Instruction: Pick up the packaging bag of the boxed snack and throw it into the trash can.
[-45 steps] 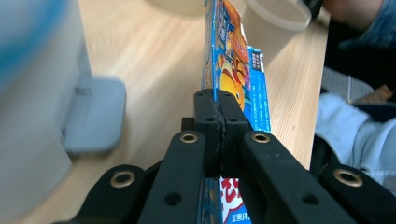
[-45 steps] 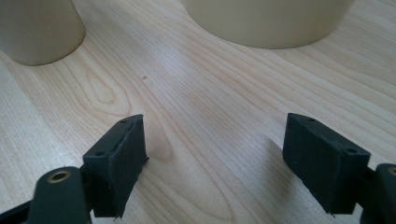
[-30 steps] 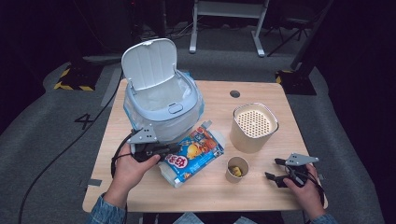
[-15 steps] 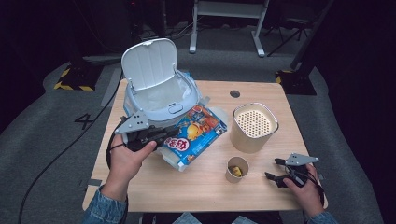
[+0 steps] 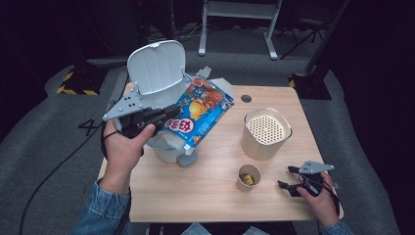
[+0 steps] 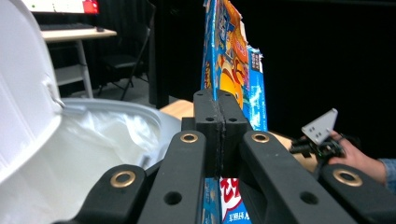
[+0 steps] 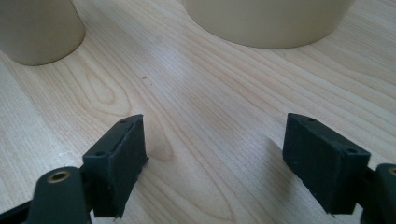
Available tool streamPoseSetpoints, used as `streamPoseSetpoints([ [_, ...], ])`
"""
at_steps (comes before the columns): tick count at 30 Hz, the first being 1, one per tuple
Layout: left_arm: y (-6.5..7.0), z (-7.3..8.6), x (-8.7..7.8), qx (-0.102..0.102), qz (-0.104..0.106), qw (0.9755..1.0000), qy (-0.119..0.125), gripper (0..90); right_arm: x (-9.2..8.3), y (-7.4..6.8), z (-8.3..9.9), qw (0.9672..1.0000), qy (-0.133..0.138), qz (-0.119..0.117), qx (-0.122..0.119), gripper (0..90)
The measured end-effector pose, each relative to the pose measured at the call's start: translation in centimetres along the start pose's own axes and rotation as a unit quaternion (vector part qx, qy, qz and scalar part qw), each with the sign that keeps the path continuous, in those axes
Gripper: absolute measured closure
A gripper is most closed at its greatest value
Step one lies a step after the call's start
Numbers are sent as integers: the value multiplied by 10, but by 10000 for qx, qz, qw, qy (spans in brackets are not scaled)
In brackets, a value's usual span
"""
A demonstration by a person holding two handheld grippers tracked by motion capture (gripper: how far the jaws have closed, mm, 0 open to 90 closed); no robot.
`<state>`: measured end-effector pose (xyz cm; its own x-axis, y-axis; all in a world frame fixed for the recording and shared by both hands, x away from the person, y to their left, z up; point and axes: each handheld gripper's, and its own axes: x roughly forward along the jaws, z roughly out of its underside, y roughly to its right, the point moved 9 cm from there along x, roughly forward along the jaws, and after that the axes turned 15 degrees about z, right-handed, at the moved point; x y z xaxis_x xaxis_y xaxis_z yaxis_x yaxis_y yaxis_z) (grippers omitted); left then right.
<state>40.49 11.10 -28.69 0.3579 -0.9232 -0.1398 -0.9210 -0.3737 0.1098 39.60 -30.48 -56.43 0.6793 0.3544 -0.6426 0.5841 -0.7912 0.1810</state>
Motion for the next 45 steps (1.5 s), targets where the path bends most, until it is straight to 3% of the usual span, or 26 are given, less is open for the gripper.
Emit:
streamPoseSetpoints([
  [7,-7,-21,-1,21,-73,9999,137,895,0,0,0,10000,4,-5,2,215],
  [12,-10,-40,-7,185,-202,9994,225,895,0,0,0,10000,4,-4,2,215],
  [17,-13,-58,-13,281,-298,9980,481,895,0,0,0,10000,-5,20,9,215],
  [24,-25,-70,-14,324,-581,9956,658,895,0,0,0,10000,-8,20,12,215],
  [32,-45,-77,-15,359,-840,9932,721,895,0,0,0,10000,-6,20,12,215],
  [36,-60,-76,-16,229,-924,9920,829,894,0,0,0,10000,-6,20,15,215],
  [45,-87,-70,-17,129,-1241,9892,769,895,0,0,0,10000,-6,19,15,215],
])
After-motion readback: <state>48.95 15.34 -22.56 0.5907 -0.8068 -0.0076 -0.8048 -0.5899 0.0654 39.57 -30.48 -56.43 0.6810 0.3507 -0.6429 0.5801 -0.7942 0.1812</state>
